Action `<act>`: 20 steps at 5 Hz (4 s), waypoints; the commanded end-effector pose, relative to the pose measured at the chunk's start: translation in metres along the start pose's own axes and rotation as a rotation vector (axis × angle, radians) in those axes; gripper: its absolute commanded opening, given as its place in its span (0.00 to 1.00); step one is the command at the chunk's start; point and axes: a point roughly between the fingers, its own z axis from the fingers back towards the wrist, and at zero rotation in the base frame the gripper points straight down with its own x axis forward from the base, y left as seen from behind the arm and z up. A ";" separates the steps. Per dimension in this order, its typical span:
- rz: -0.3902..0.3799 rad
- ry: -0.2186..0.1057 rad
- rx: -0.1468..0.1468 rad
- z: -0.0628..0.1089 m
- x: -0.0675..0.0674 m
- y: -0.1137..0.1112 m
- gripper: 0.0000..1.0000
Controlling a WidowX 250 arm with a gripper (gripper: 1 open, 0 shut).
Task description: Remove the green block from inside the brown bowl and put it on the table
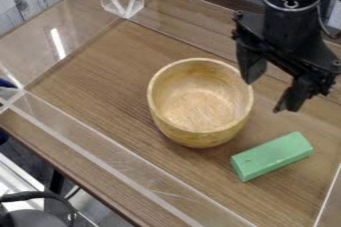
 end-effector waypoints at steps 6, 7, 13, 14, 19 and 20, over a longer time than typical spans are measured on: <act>-0.034 0.055 -0.014 0.000 0.005 -0.012 1.00; -0.046 0.074 0.006 -0.010 0.010 -0.014 1.00; 0.114 -0.017 -0.166 0.004 0.006 0.030 1.00; 0.174 -0.060 -0.188 0.020 0.021 0.067 1.00; 0.163 -0.039 -0.134 0.013 0.055 0.061 0.00; 0.134 -0.009 -0.131 -0.005 0.067 0.040 0.00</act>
